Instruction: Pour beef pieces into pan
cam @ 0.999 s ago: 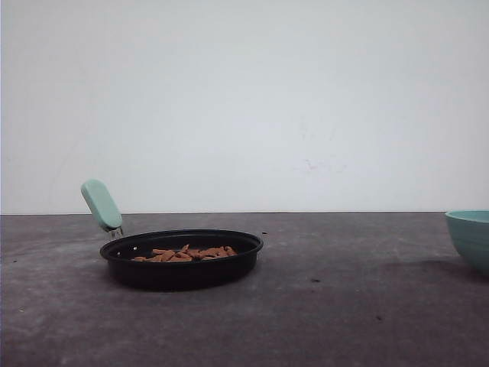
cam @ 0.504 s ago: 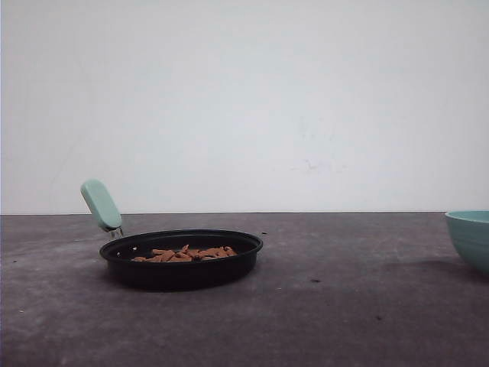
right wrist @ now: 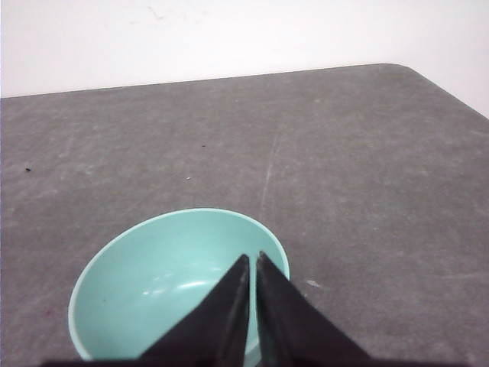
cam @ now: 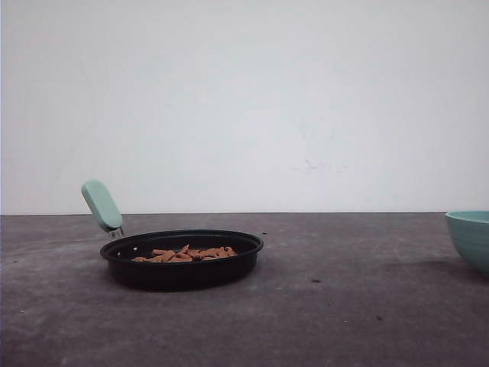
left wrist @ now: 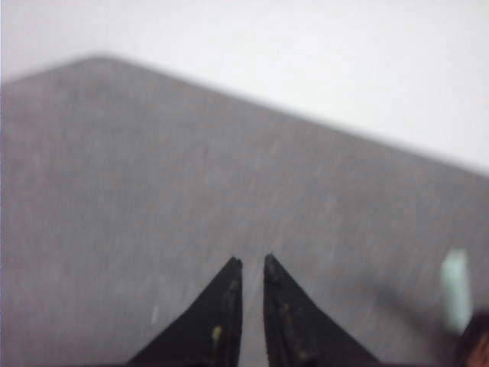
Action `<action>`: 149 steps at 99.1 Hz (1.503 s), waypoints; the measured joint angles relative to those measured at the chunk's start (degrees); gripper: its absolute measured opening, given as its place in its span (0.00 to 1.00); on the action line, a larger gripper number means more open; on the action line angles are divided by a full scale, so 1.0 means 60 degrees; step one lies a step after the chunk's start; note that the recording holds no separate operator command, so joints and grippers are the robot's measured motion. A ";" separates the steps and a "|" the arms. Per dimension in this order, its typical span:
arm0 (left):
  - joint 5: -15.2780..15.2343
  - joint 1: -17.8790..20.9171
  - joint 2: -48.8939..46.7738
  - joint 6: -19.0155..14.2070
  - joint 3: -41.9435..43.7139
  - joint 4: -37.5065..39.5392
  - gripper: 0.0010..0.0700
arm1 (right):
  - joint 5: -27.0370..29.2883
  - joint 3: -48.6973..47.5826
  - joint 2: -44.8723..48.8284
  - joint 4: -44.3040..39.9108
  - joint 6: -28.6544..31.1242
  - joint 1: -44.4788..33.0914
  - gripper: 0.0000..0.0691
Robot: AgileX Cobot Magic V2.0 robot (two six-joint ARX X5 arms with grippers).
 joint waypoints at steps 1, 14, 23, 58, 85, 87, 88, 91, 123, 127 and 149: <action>0.0073 0.0000 -0.0047 -0.0004 -0.0109 -0.0044 0.02 | 0.0000 0.0000 0.0000 0.0000 0.0000 0.0000 0.02; 0.1013 0.0011 -0.0313 -0.0127 -0.0856 0.0080 0.02 | -0.0004 0.0000 0.0000 0.0004 0.0000 0.0000 0.02; 0.1180 0.0015 -0.0357 -0.0095 -0.0922 0.0248 0.02 | 0.0022 0.0000 0.0000 0.0011 0.0000 0.0000 0.02; 0.1096 0.0259 -0.0357 0.1927 -0.0925 0.0255 0.02 | 0.0029 0.0000 0.0000 0.0011 0.0000 0.0000 0.02; 0.1107 0.0284 -0.0357 0.2000 -0.0925 0.0255 0.02 | 0.0029 0.0000 0.0000 0.0011 0.0000 0.0000 0.02; 0.1107 0.0284 -0.0357 0.2000 -0.0925 0.0259 0.02 | 0.0029 0.0000 0.0000 0.0011 0.0000 0.0000 0.02; 0.1107 0.0284 -0.0357 0.2000 -0.0925 0.0255 0.02 | 0.0029 0.0000 0.0000 0.0011 0.0000 0.0000 0.02; 0.1107 0.0284 -0.0357 0.2000 -0.0925 0.0259 0.02 | 0.0029 0.0000 0.0000 0.0015 0.0000 0.0000 0.02; 0.1107 0.0284 -0.0357 0.2000 -0.0925 0.0259 0.02 | 0.0029 0.0000 0.0000 0.0011 0.0000 0.0000 0.02; 0.1107 0.0284 -0.0357 0.2000 -0.0925 0.0255 0.02 | 0.0029 0.0000 0.0000 0.0011 0.0000 0.0000 0.02; 0.1107 0.0284 -0.0357 0.2000 -0.0925 0.0259 0.02 | -0.0233 0.0000 0.0000 -0.0036 0.0000 0.0000 0.02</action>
